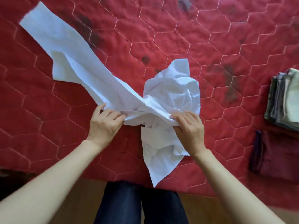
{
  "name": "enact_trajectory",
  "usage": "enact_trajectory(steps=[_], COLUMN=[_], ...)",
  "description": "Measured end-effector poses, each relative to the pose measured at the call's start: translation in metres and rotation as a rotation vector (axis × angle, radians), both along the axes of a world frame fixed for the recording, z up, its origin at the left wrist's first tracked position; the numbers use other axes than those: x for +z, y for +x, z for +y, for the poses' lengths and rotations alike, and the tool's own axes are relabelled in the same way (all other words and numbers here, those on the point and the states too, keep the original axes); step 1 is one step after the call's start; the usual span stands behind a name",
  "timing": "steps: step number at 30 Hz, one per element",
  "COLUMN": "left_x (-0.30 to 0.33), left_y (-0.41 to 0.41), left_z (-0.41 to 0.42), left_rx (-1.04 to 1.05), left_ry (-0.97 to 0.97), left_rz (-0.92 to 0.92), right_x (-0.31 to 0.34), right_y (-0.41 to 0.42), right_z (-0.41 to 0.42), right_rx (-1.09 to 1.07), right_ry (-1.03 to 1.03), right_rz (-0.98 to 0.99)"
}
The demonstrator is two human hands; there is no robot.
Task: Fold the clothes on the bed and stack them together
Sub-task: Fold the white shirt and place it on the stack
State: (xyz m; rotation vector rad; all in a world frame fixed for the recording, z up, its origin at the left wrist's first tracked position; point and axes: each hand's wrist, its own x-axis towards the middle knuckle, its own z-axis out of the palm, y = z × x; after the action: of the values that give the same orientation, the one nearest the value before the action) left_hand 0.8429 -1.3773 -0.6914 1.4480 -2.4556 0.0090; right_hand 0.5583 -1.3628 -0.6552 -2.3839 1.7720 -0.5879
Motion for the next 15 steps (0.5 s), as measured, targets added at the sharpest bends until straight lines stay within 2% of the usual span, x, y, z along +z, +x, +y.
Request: enact_trajectory(steps=[5, 8, 12, 15], left_x=[-0.010, -0.003, 0.016, 0.037], left_y=[-0.005, -0.026, -0.060, -0.081], left_z=[0.062, 0.069, 0.039, -0.006], left_rx=[0.018, 0.073, 0.077, -0.036], left_ry=[0.103, 0.082, 0.050, 0.161], left_rz=[-0.045, 0.001, 0.102, 0.163], right_x=[-0.010, -0.011, -0.001, 0.016], right_y=[-0.020, -0.019, -0.016, -0.016], right_z=[0.055, 0.066, 0.056, 0.044], right_rx=[-0.047, -0.078, -0.121, -0.158], right_ry=[0.049, 0.059, 0.038, 0.057], right_rz=[0.047, 0.014, -0.065, -0.110])
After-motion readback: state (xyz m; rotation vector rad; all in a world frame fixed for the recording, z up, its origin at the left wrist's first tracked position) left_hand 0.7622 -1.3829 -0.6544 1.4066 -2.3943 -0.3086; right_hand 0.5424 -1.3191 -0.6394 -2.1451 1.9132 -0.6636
